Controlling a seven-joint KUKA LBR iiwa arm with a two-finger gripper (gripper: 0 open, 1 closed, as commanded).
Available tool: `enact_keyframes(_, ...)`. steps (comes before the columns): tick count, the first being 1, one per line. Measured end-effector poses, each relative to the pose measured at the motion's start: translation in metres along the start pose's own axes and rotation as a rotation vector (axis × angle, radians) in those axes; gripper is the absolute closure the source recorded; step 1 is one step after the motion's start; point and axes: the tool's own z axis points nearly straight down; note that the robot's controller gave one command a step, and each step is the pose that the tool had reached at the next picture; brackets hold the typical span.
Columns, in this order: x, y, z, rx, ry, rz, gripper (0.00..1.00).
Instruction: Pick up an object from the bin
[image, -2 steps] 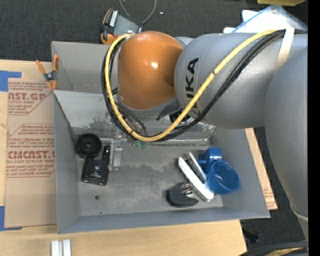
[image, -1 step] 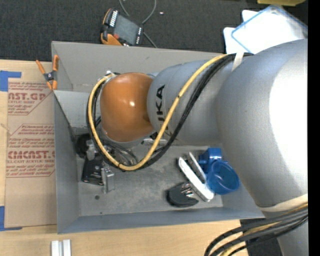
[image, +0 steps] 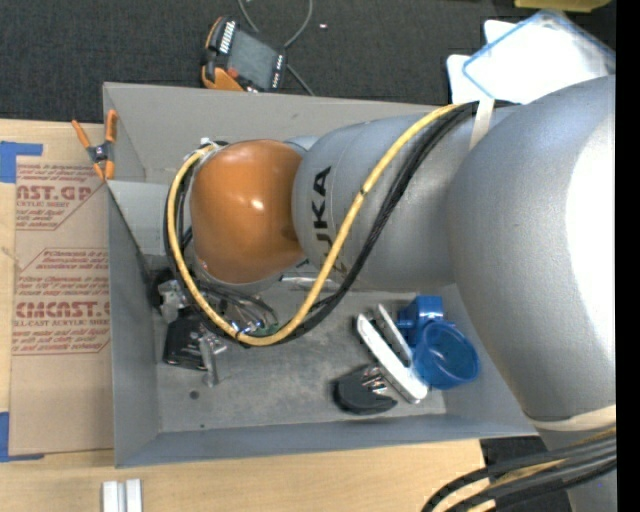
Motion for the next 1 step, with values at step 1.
enact_keyframes(1,-0.0156,-0.007,0.0442,-0.004,0.011,-0.228,0.0)
